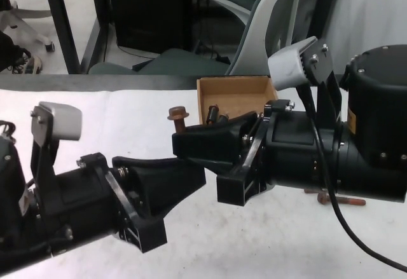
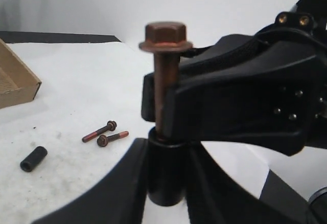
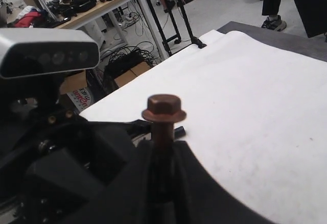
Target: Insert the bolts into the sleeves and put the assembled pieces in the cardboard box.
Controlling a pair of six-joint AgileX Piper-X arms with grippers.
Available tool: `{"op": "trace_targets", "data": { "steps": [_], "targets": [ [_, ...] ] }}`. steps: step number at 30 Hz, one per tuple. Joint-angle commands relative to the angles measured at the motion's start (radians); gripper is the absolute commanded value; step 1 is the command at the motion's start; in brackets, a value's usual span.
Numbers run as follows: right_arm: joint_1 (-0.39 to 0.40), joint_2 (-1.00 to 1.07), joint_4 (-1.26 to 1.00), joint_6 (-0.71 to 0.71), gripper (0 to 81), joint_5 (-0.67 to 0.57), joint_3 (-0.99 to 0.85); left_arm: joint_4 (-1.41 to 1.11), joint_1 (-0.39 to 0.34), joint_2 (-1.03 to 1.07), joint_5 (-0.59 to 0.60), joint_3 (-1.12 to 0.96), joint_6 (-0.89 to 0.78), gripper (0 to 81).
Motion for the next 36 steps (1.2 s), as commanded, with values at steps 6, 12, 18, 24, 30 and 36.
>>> {"op": "trace_targets", "data": {
  "steps": [6,12,18,24,30,36],
  "targets": [
    [0.003,-0.002,0.022,-0.002,0.3,-0.021,-0.001,-0.109,0.0,-0.005,0.012,-0.016,-0.032,0.8],
    [-0.002,-0.03,0.046,-0.017,3.6,-0.021,-0.001,-0.109,0.0,-0.005,0.012,-0.016,-0.032,0.8],
    [-0.022,-0.089,0.177,-0.032,34.1,-0.008,-0.001,-0.108,0.009,-0.005,0.012,-0.016,-0.032,0.8],
    [-0.022,-0.172,0.292,-0.039,41.8,0.071,-0.001,-0.106,0.039,-0.005,0.012,-0.016,-0.032,0.8],
    [-0.022,-0.249,0.452,-0.07,37.7,0.139,-0.001,0.089,0.039,0.003,0.012,-0.07,-0.016,0.8],
    [-0.022,-0.26,0.679,-0.075,9.8,0.197,-0.002,0.308,0.039,0.104,-0.012,-0.227,0.028,0.8]
  ]
}}
